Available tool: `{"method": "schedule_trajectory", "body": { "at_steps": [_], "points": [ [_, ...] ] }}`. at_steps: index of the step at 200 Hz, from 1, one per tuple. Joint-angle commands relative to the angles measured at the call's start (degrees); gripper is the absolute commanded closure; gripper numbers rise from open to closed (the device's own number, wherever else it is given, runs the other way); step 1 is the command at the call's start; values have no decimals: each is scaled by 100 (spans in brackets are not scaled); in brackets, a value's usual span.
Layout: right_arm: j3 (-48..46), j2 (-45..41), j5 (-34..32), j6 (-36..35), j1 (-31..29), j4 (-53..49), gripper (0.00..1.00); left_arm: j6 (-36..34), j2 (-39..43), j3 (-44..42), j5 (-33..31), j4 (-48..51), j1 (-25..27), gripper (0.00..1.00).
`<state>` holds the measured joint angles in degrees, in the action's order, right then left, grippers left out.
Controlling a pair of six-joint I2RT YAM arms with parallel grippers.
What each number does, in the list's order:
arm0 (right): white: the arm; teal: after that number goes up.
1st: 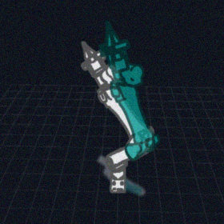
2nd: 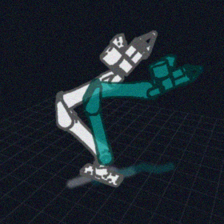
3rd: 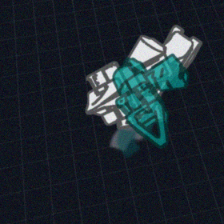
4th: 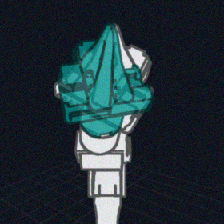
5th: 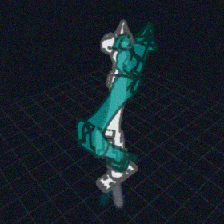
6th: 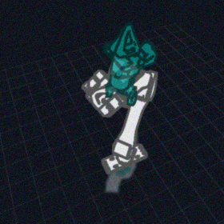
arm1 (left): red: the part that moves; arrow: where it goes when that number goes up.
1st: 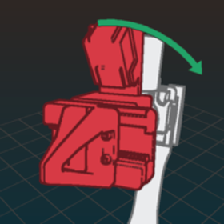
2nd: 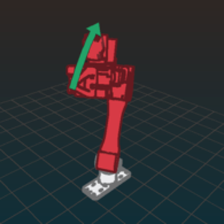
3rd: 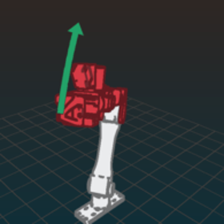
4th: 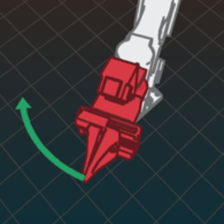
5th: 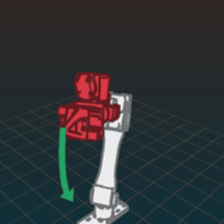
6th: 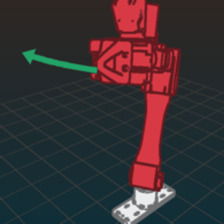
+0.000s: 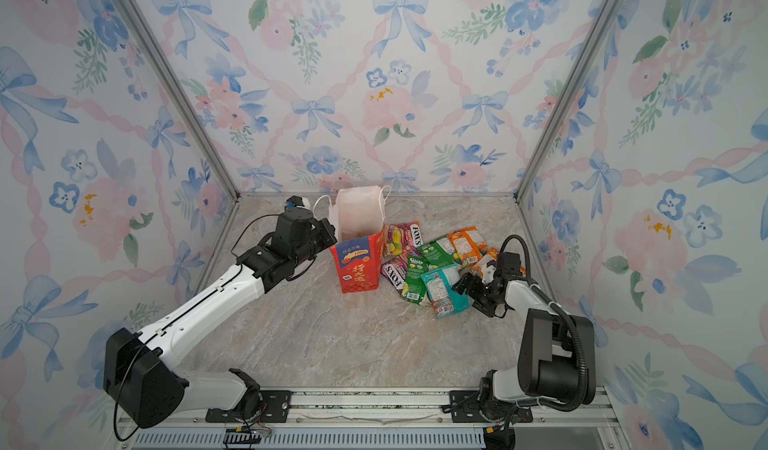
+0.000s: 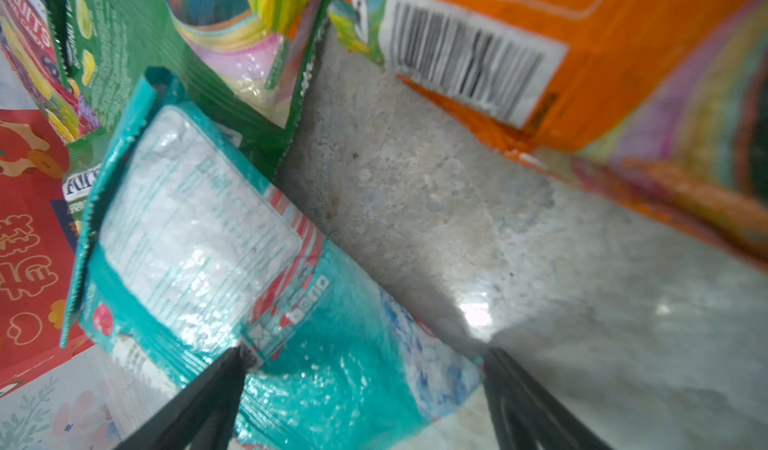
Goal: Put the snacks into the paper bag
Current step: 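Lower the open right gripper onto the teal snack packet nearest the robot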
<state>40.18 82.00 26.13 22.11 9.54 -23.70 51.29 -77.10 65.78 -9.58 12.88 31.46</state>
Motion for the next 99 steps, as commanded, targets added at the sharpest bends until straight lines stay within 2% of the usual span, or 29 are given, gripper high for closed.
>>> {"method": "schedule_trajectory", "body": {
  "at_steps": [1,64,99],
  "points": [
    [-171,-196,25,220,-114,-251,6,4,-25,-83,49,-191,-44,100],
    [-690,-889,-42,870,-224,-197,2,8,27,-152,88,-207,-88,100],
    [-800,-1199,226,959,-235,-335,1,13,15,-198,151,-275,-96,100]
  ]
}}
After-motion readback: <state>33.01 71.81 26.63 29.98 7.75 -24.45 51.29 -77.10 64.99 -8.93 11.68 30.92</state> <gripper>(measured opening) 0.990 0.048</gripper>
